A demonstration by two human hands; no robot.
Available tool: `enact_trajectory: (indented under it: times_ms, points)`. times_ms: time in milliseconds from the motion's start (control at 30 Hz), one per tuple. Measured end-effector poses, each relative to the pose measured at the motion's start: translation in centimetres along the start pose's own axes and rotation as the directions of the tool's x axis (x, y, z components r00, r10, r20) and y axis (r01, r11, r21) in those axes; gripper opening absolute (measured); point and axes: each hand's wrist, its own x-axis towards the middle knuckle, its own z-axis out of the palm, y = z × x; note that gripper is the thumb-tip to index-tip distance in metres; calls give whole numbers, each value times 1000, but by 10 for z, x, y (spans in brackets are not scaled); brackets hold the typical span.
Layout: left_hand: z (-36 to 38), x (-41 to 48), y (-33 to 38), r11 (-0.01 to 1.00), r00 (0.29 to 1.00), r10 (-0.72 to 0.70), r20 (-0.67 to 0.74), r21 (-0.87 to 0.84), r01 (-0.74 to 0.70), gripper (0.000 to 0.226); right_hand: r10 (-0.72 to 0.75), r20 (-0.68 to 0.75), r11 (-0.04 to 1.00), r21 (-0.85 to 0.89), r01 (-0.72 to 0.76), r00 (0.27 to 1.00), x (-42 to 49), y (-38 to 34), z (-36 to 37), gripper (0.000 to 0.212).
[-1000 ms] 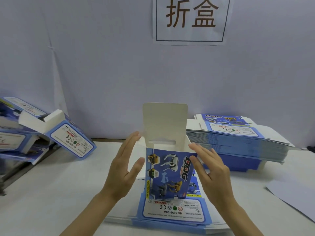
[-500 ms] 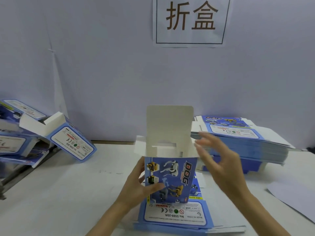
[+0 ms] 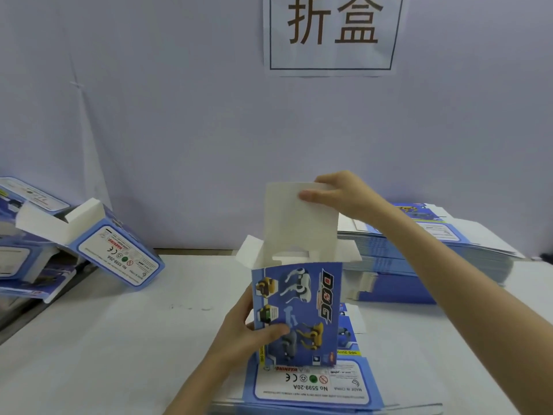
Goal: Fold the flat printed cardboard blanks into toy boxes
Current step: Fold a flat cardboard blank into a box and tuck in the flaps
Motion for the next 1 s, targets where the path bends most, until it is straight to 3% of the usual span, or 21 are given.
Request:
enact_trajectory:
  times_ms: [133,267,333,400,467,567,633,733,800,900,1000]
  points:
    - [-2,1,-1,1000,1000,-5,18,-26,5,66,174,188,907,351,-231,967,20,18,4,34]
    - [-4,-1,1,1000,998,14,57,17,-15,76,360,426,753,392,-528,830,32,33,6,45]
    - [-4,0,0,999,998,27,61,29,-29,80,473,472,755,219,-618,744,31,41,21,31]
    - [-2,0,-1,1000,999,19,49,21,-20,82,559,432,819,-155,-552,708,24,50,37,21]
    - [-2,-1,-1,1000,999,3,40,13,-3,82,582,368,813,-282,-509,725,14,55,43,21]
    - [-2,-1,-1,1000,999,13,44,22,-14,82,540,448,841,-247,-482,712,7,50,37,15]
    - [-3,-2,-1,999,999,23,49,21,-24,83,438,448,896,-150,-418,779,8,47,34,13]
    - [-2,-1,0,999,999,29,38,22,-30,87,303,374,864,280,-418,877,12,47,20,19]
    - [-2,-1,-1,1000,999,18,42,19,-19,91,145,291,846,459,-271,946,12,44,12,17]
    - [-1,0,0,1000,999,2,41,19,-3,85,-25,31,906,423,9,999,8,30,12,23]
    - [0,0,0,1000,999,11,45,14,-12,82,-83,5,897,435,73,997,2,24,12,13]
